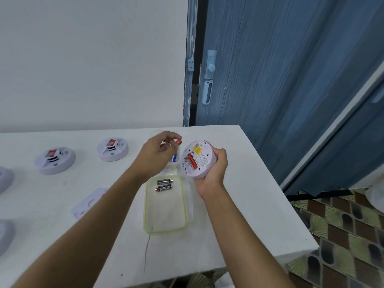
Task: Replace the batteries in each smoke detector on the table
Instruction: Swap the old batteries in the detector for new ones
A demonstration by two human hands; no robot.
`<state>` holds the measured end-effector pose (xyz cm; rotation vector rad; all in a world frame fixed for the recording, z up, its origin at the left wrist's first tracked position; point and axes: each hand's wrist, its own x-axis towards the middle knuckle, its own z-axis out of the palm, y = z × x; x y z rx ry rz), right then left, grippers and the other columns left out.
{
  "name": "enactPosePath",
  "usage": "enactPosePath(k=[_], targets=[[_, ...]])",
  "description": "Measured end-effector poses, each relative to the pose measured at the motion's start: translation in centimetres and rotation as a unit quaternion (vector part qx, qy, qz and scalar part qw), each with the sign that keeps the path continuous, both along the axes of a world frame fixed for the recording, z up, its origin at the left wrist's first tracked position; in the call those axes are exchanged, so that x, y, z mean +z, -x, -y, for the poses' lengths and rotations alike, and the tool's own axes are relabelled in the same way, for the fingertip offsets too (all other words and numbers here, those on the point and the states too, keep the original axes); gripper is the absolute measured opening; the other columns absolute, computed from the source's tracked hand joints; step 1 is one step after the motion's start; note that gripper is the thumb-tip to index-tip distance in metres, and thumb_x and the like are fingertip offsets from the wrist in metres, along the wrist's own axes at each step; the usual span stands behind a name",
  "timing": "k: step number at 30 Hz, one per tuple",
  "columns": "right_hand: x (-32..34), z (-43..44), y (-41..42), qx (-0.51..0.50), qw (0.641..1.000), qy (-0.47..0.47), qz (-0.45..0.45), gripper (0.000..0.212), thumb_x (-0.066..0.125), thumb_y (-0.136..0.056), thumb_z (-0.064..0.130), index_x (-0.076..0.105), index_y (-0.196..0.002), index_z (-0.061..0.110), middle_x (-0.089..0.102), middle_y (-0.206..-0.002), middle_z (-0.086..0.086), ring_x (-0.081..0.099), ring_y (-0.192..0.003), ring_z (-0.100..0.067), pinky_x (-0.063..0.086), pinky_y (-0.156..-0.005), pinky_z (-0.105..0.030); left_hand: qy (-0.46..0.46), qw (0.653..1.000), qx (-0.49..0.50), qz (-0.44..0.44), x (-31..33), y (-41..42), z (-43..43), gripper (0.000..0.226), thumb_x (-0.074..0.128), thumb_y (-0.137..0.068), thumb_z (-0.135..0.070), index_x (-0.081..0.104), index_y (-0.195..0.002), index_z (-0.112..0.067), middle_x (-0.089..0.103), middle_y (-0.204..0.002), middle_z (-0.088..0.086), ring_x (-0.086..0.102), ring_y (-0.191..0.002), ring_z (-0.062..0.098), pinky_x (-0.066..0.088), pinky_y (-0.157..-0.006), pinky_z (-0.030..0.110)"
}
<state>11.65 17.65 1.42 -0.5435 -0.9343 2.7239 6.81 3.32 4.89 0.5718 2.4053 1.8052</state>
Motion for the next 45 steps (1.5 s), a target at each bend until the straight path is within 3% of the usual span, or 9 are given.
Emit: enactPosePath(k=[3,7,12,18,24,30,37,41,45], targets=[[0.1,0.7,-0.3,0.014,1.0,0.009,-0.011,0.036,0.043,-0.089,0.039,0.062,-0.109,0.016,0.064,-0.092,-0.01,0.06,-0.081,-0.023,0.052,-0.064,-0.03,-0.081,0.996,0.001,0.04,0.6,-1.8,0.3,0.012,0.063,-0.09,-0.005,0.057,-0.099,-0.011,0.059,-0.098,0.012,0.069,-0.069,0.022,0.055,-0.072,0.036],[0.1,1.8,-0.5,0.025,1.0,0.001,-0.017,0.042,0.045,-0.085,0.042,0.062,-0.114,0.016,0.063,-0.1,-0.012,0.059,-0.088,-0.026,0.051,-0.07,-0.032,-0.116,0.992,0.035,0.024,0.9,-3.2,0.7,0.017,0.067,-0.09,-0.01,0.059,-0.103,-0.017,0.064,-0.096,0.015,0.07,-0.075,0.02,0.058,-0.078,0.037],[0.5,2.9,-1.1,0.039,0.999,0.006,-0.037,0.04,0.042,-0.087,0.038,0.06,-0.113,0.013,0.064,-0.096,-0.014,0.061,-0.083,-0.025,0.05,-0.071,-0.033,-0.095,0.993,0.063,-0.032,0.2,-4.3,1.6,0.021,0.071,-0.086,-0.013,0.07,-0.102,-0.026,0.071,-0.091,0.002,0.066,-0.089,0.026,0.057,-0.083,0.032],[1.4,3.6,-1.9,0.054,0.997,0.017,-0.048,0.038,0.039,-0.089,0.035,0.06,-0.108,0.009,0.066,-0.087,-0.013,0.063,-0.073,-0.024,0.049,-0.063,-0.028,-0.033,0.987,0.102,-0.118,-0.3,-6.5,2.1,0.013,0.079,-0.078,-0.008,0.069,-0.081,-0.015,0.072,-0.081,-0.01,0.067,-0.075,-0.001,0.05,-0.074,0.012],[1.5,3.9,-2.1,0.031,0.999,0.011,-0.026,0.041,0.043,-0.086,0.037,0.06,-0.111,0.01,0.063,-0.089,-0.012,0.061,-0.078,-0.026,0.05,-0.059,-0.027,0.033,0.98,0.064,-0.187,-1.0,-8.6,3.0,0.008,0.079,-0.079,-0.014,0.079,-0.087,-0.015,0.07,-0.082,-0.024,0.068,-0.082,-0.004,0.047,-0.076,0.006],[1.8,4.7,-2.7,0.051,0.998,0.01,-0.026,0.039,0.042,-0.086,0.037,0.058,-0.11,0.011,0.061,-0.094,-0.014,0.06,-0.076,-0.028,0.05,-0.059,-0.028,-0.019,0.994,0.088,-0.056,-1.3,-8.4,3.3,0.019,0.085,-0.071,-0.02,0.077,-0.074,-0.036,0.073,-0.086,-0.016,0.063,-0.088,-0.005,0.041,-0.074,0.007],[2.2,5.1,-2.8,0.076,0.995,0.005,-0.069,0.036,0.036,-0.088,0.032,0.067,-0.093,0.013,0.07,-0.088,-0.015,0.064,-0.081,-0.031,0.049,-0.073,-0.035,-0.171,0.964,0.033,0.199,-1.8,-7.2,4.2,0.053,0.092,-0.055,-0.012,0.046,-0.08,-0.018,0.038,-0.075,-0.003,0.043,-0.071,0.013,0.039,-0.052,0.012],[1.8,5.6,-2.8,0.079,0.995,0.007,-0.064,0.037,0.036,-0.088,0.034,0.067,-0.094,0.014,0.069,-0.091,-0.014,0.063,-0.082,-0.031,0.049,-0.076,-0.038,-0.166,0.957,0.012,0.239,-1.4,-7.3,4.5,0.04,0.084,-0.068,-0.005,0.048,-0.079,-0.015,0.056,-0.066,-0.003,0.055,-0.06,0.007,0.037,-0.047,0.014],[1.4,6.2,-2.6,0.081,0.995,-0.018,-0.06,0.037,0.037,-0.088,0.032,0.068,-0.098,0.014,0.069,-0.099,-0.014,0.062,-0.092,-0.034,0.051,-0.076,-0.038,-0.164,0.953,0.026,0.254,-2.0,-7.5,5.3,0.049,0.088,-0.06,-0.017,0.054,-0.094,-0.011,0.063,-0.075,0.005,0.055,-0.073,0.019,0.035,-0.059,0.025]])
